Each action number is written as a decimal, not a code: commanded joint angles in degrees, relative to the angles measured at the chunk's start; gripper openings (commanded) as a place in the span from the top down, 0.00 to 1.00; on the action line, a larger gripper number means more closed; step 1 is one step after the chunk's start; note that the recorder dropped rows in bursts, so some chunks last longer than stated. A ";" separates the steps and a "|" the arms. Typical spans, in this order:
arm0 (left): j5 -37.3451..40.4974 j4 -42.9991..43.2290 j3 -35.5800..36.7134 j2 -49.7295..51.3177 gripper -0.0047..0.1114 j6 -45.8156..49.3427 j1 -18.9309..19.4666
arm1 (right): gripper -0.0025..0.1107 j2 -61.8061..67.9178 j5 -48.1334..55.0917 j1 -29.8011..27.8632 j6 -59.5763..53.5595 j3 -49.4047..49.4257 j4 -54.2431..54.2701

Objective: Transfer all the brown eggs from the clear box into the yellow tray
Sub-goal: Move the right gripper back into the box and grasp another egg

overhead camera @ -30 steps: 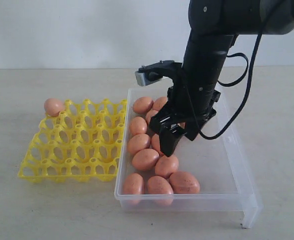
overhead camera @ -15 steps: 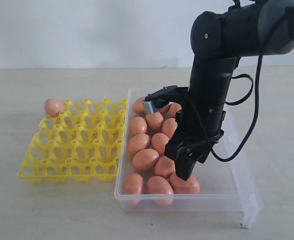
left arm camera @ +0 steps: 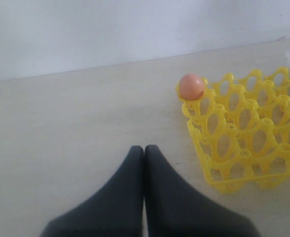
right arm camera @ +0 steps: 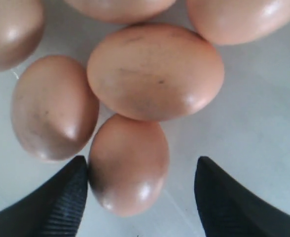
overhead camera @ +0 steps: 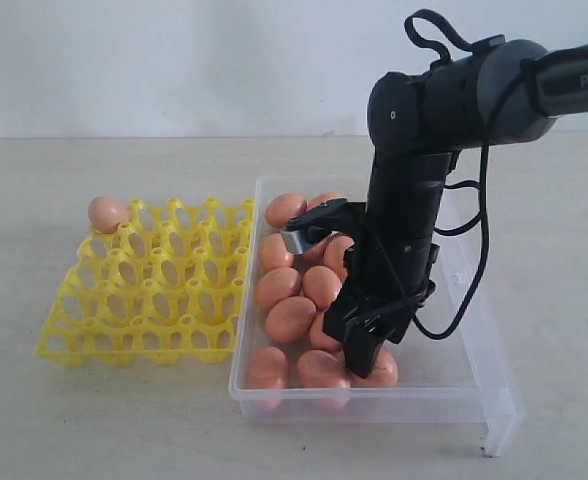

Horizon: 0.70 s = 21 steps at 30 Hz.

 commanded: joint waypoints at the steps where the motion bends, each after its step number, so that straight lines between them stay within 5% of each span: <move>1: -0.80 -0.15 0.18 -0.10 1.00 -0.67 0.14 | 0.45 -0.24 -1.53 0.07 -2.50 0.06 0.02; 9: -0.80 -0.15 0.18 -0.10 1.00 -0.67 0.14 | 0.45 0.42 -3.39 0.07 -3.66 0.06 0.51; 21: -0.80 -0.15 0.18 -0.10 1.00 -0.67 0.14 | 0.45 3.42 -3.10 0.07 13.36 0.06 1.19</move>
